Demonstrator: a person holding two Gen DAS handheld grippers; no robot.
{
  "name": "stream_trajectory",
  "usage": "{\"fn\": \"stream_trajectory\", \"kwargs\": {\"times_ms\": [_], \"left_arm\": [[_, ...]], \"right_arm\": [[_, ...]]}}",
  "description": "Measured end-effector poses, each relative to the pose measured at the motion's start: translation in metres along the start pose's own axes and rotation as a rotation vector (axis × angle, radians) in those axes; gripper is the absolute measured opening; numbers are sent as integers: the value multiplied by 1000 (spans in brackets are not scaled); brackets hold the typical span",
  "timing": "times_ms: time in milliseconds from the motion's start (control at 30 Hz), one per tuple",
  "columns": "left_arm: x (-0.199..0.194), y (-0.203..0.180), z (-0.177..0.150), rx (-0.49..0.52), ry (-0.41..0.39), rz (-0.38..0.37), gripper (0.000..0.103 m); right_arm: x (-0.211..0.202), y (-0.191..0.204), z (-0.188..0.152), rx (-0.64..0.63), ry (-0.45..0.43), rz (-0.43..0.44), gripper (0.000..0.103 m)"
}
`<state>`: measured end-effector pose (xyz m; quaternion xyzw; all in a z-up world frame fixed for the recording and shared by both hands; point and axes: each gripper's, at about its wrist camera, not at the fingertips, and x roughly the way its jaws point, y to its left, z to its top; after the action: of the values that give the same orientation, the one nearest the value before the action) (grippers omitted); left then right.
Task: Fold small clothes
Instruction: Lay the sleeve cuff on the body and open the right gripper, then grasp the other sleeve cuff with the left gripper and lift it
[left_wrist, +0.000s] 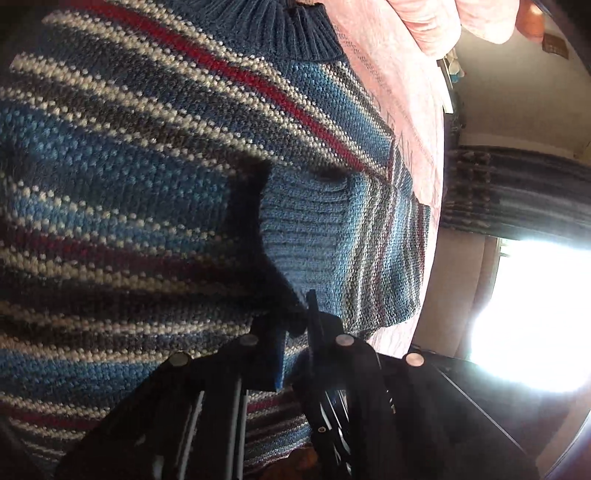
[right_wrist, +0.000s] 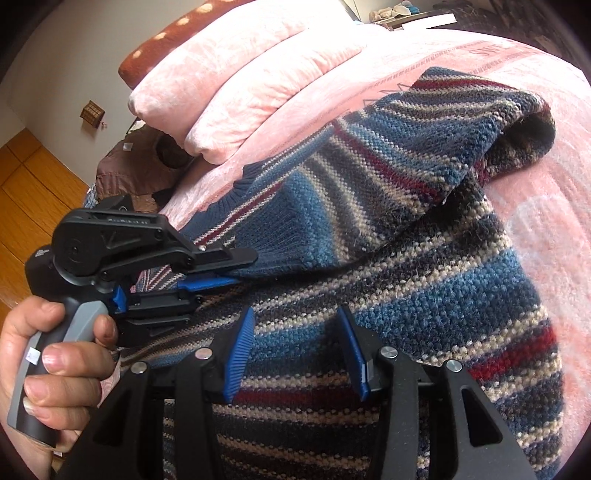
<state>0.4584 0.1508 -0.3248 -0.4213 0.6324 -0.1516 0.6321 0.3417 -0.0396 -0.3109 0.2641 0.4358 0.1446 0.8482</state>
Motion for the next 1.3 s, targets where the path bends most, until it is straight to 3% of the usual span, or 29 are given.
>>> {"fn": "stream_trajectory", "kwargs": {"times_ms": [267, 433, 633, 800, 967, 1200, 1267, 1300], "left_arm": [[-64, -54, 14, 174, -106, -14, 7], [-124, -80, 26, 288, -187, 35, 7], [-181, -86, 39, 352, -255, 120, 7], [-214, -52, 43, 335, -279, 162, 7], [-220, -8, 42, 268, -283, 168, 7], [-197, 84, 46, 125, -243, 191, 7], [-184, 109, 46, 76, -215, 234, 11], [-183, 118, 45, 46, -226, 266, 17]], "right_arm": [[1, 0, 1, -2, -1, 1, 46], [1, 1, 0, -6, -3, -1, 47], [3, 4, -1, -14, -5, -6, 47], [3, 5, -2, -22, -6, -10, 47], [3, 7, -2, -31, -7, -18, 47], [6, 10, -4, -41, -9, -28, 47], [6, 11, -4, -43, -8, -29, 47], [6, 11, -4, -42, -8, -29, 47]]}}
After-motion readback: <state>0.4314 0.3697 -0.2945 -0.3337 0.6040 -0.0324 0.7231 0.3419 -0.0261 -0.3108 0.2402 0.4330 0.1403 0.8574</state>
